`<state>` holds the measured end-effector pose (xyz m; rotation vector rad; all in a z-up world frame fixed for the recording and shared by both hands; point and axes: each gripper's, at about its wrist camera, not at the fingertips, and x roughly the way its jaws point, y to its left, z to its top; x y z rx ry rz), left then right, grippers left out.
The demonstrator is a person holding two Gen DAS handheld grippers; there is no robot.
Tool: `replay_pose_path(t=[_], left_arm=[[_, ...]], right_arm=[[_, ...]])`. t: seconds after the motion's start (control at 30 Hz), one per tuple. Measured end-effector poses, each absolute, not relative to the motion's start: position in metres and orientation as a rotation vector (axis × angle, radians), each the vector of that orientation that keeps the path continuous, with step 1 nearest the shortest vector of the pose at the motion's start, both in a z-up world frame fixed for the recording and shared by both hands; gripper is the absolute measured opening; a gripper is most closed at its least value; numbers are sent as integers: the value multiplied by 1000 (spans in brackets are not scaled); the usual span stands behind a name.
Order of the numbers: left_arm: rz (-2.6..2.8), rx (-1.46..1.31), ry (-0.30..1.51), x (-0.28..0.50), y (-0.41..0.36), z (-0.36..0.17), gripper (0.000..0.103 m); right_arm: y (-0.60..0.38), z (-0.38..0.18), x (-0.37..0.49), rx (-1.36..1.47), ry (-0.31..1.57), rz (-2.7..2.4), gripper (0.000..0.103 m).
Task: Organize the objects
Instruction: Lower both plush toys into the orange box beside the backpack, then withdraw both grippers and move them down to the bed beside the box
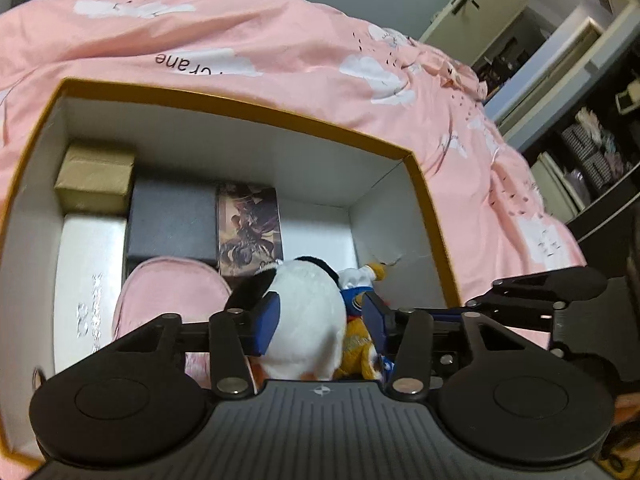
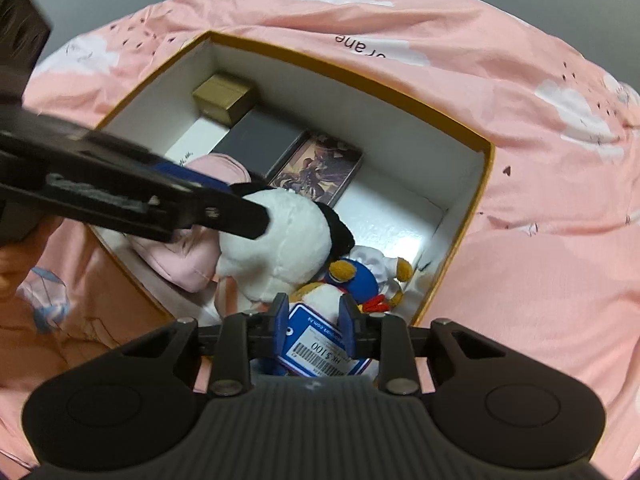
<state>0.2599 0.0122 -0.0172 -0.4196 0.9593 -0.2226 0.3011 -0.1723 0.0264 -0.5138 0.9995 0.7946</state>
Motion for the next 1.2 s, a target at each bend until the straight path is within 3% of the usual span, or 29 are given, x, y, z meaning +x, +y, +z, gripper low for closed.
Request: replay_pose_path(t=[0.17,0.63,0.9,1.0,1.2], left_arm=[[-194,-427,981,267,12,-31,49],[-121,-276,937,257,-12,-38,50],[-99,-264,848,231,-17,-13,59],[-95,-265,802,215,-21,0,59],[-149,-307,754,187,-25,21,60]], right_arm=[[-168,15,309,-535,1018,804,19],[-161,-6,308,-503,1056,822,19],[-169,8,291,-493,968,791,21],[-179,21,281,-457,914,773,30],[-207,45,254,-338,794,745,36]])
